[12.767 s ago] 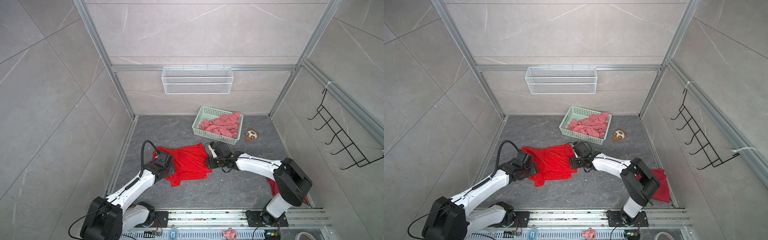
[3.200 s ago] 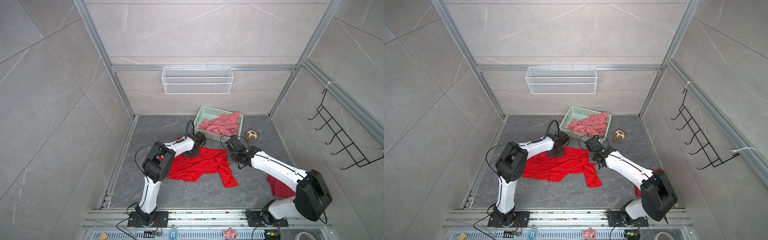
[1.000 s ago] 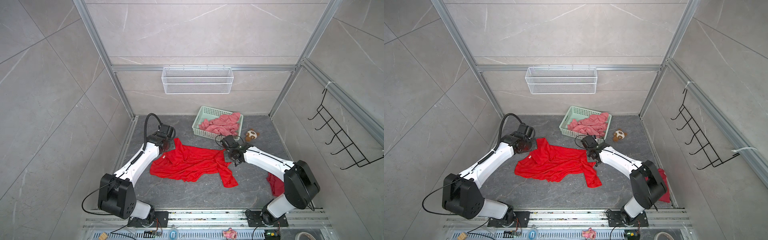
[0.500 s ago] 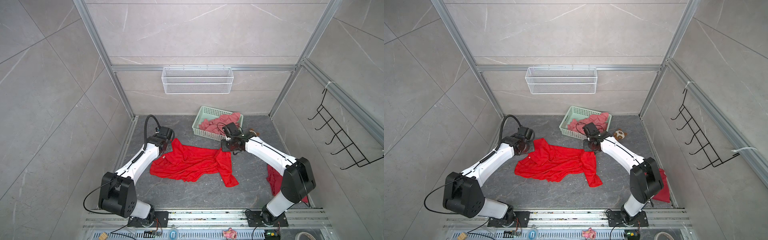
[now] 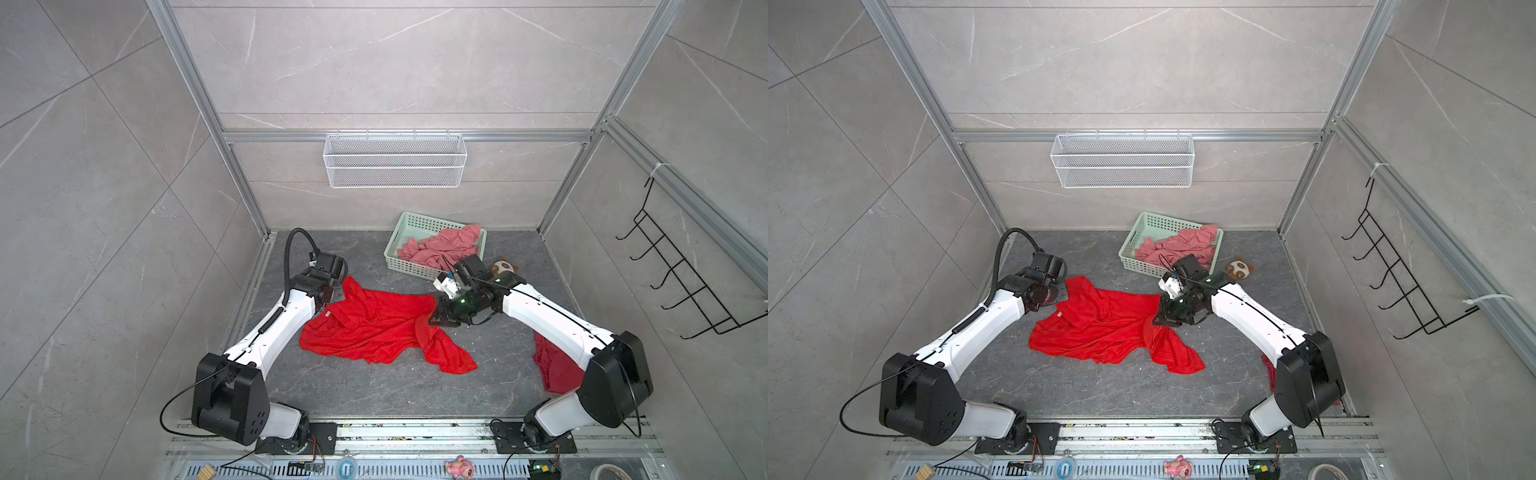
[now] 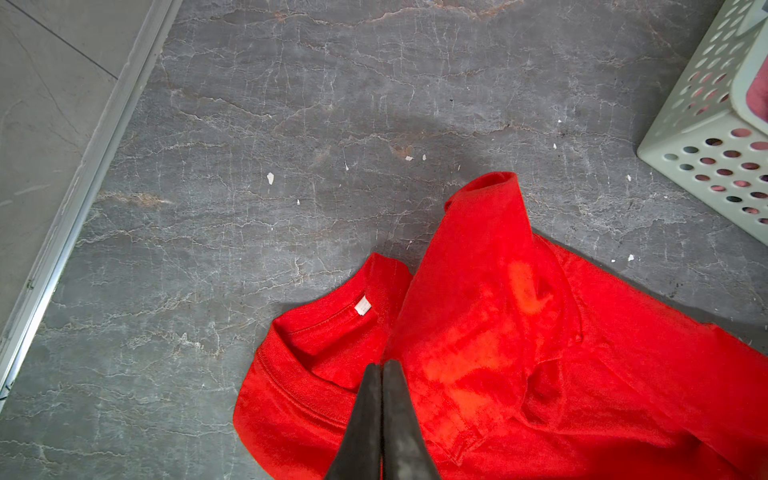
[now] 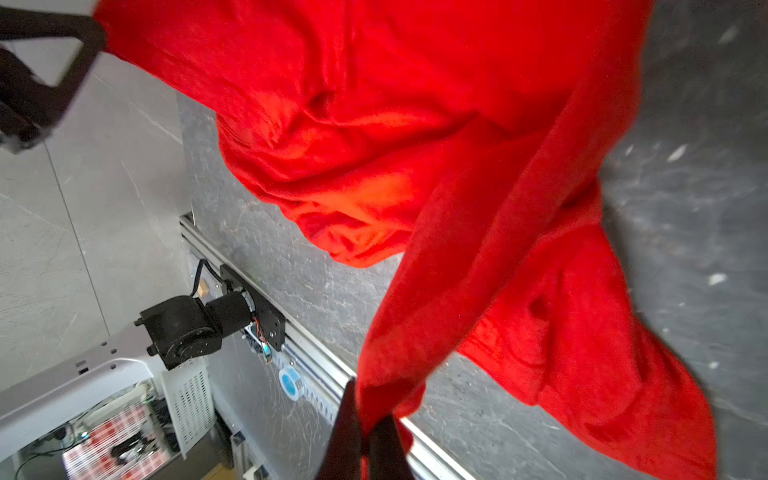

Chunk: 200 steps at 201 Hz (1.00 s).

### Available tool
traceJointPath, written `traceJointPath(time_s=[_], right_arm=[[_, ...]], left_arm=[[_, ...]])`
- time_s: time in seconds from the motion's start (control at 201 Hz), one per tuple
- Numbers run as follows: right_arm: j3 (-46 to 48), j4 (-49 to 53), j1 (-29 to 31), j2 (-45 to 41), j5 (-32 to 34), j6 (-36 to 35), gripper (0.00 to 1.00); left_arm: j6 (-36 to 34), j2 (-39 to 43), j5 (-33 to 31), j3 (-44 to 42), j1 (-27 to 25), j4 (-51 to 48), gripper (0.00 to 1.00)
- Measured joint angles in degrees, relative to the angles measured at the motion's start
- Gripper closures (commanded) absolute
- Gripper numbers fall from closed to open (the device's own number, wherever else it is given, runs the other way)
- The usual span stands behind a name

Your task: Fold and stack the t-shirts

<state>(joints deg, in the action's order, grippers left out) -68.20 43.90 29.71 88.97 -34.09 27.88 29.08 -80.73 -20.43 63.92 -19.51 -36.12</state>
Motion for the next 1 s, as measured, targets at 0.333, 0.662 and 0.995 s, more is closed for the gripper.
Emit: traceJointPath(time_s=[0.333, 0.662, 0.995], right_arm=[[-1.55, -3.3, -0.2, 12.11, 10.6, 0.17, 1.0], [-1.38, -2.64, -0.94, 12.79, 28.28, -2.23, 0.6], [5.62, -5.16, 0.37, -4.04, 36.96, -1.95, 0.49]], left_arm=[[0.0, -0.02, 1.49, -0.33, 0.0, 1.57, 1.0], [0.0, -0.5, 1.55, -0.31, 0.0, 1.92, 1.0], [0.0, -1.27, 2.8, -0.26, 0.0, 1.95, 1.0]])
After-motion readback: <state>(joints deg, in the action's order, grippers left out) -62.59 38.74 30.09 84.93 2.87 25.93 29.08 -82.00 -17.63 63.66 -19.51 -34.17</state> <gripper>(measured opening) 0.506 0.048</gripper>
